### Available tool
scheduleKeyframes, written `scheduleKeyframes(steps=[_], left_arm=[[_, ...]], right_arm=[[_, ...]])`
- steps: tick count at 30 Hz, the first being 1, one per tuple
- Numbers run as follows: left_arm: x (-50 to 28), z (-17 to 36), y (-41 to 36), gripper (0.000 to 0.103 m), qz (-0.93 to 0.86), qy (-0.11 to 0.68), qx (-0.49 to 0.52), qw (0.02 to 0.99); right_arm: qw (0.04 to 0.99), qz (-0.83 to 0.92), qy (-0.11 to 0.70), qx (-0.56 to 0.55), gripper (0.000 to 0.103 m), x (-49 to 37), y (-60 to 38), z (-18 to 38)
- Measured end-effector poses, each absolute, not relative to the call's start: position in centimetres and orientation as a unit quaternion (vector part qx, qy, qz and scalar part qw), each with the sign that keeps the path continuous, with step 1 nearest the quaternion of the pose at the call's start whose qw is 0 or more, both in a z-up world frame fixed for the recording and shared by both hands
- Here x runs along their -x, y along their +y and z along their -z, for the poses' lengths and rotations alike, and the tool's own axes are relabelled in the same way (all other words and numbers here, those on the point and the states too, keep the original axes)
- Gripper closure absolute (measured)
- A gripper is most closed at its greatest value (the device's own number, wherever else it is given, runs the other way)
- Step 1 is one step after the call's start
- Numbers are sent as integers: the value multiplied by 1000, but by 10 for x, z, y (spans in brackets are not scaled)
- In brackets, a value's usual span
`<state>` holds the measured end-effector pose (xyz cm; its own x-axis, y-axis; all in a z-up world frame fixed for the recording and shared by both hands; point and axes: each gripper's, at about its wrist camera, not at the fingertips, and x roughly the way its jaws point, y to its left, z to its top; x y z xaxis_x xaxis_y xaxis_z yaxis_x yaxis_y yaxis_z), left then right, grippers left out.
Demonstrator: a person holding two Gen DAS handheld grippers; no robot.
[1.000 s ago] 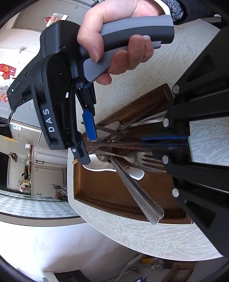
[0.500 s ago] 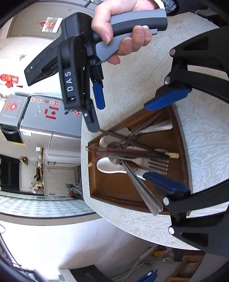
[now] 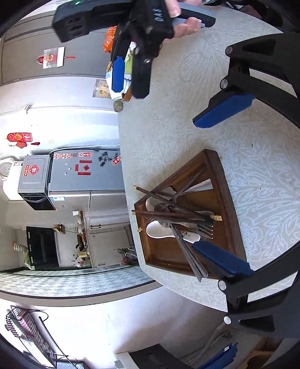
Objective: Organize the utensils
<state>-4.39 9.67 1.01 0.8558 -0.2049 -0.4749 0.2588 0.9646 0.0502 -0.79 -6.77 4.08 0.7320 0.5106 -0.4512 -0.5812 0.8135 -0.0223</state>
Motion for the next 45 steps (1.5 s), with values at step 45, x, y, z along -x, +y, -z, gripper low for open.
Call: scheduleKeyframes(steps=[45], left_arm=[[53, -16, 110, 3, 74, 210, -36, 974]], right_arm=[[971, -185, 146, 36, 3, 41, -97, -10]])
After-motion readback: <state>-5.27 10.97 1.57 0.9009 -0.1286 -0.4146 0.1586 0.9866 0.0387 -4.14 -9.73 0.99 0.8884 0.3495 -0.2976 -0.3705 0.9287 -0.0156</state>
